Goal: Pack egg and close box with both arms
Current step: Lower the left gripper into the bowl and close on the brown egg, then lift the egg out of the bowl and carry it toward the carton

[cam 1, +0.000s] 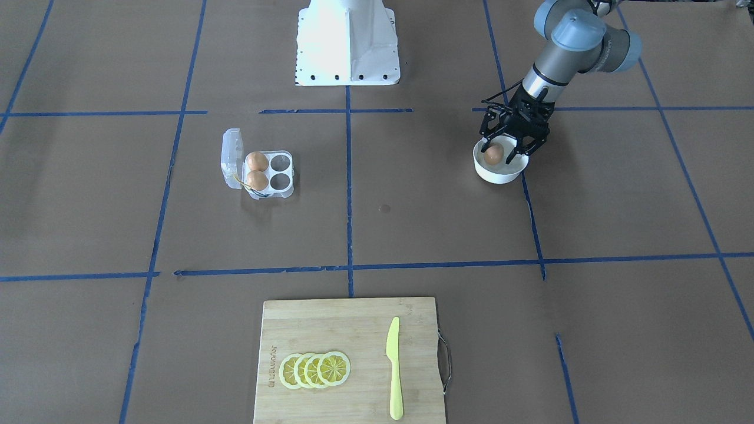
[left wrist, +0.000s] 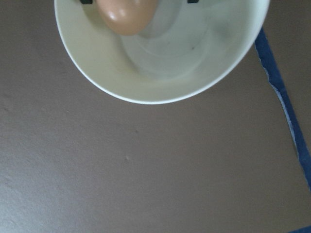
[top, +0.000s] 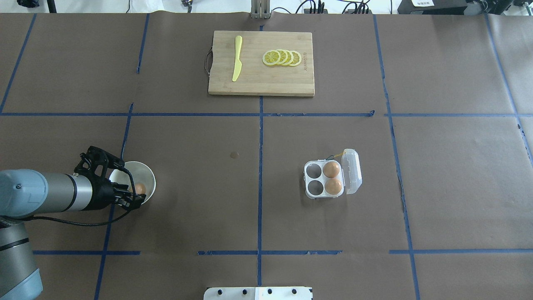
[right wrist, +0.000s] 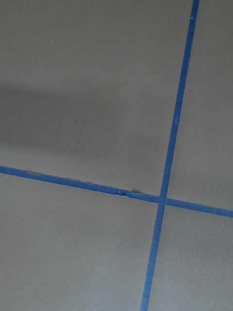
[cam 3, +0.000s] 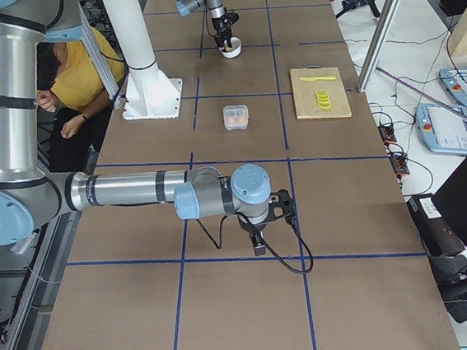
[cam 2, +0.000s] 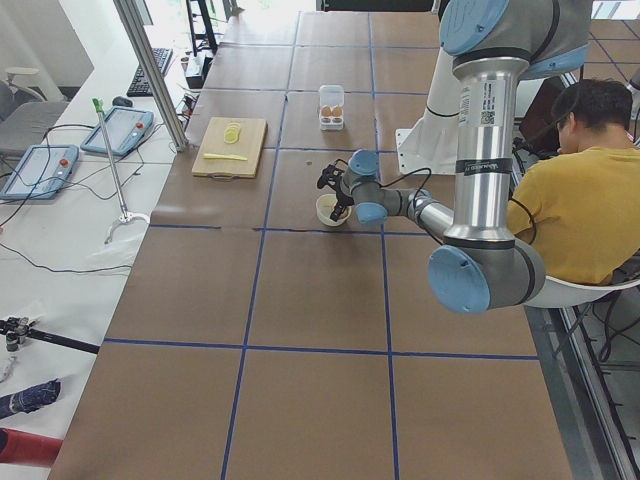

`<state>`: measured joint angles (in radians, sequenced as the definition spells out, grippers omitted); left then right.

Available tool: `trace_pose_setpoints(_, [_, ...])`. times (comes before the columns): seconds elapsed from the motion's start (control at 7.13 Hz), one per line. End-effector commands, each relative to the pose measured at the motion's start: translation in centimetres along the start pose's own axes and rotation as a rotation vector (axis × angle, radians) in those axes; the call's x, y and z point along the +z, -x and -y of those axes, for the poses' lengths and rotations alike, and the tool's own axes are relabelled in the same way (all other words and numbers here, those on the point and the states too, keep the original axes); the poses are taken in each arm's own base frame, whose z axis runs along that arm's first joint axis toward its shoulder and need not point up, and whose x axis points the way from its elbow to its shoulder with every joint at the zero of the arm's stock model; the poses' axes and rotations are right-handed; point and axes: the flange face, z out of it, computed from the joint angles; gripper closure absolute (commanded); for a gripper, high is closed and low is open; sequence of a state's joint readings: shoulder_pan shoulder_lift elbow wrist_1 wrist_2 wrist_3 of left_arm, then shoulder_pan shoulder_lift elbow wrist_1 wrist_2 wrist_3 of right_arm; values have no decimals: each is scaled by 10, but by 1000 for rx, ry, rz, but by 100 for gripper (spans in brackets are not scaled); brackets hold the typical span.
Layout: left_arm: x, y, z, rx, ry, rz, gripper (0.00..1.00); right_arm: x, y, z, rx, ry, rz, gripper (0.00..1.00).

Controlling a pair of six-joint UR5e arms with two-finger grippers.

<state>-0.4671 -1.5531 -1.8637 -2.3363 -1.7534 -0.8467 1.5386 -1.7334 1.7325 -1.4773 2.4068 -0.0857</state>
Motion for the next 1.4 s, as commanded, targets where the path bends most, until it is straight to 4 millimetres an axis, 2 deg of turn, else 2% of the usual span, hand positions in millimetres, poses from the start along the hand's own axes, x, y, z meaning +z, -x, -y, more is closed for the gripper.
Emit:
trace_pose_setpoints(0.0, [1,0,0,5,1,0,47,0,0,0,0,0,0,0])
trace_pose_setpoints(0.28, [-2,-2,3,9,-5,-5,69,0,0,0,-1,-1,0,0])
trace_pose_setpoints(0.42, [-11,-5,9,11,-21,-18,87,-1,1,1,-3,-3,0,0])
trace_pose_setpoints(0.56, [-29,-13,15,23,-44,-44,100,-1,1,1,-3,-3,0,0])
trace_pose_setpoints(0.84, [-58,-9,58,138,-157,-41,100,-2,2,2,-4,-4,0,0])
trace_pose_setpoints(0.98, [-71,-30,96,234,-241,-63,100,-2,2,2,-4,-4,0,0])
trace_pose_setpoints(1.12, [-78,-65,129,262,-311,-119,100,-3,3,2,-7,-6,0,0])
trace_pose_setpoints(1.26, [-75,-94,150,287,-363,-174,100,-3,3,2,-7,-6,0,0])
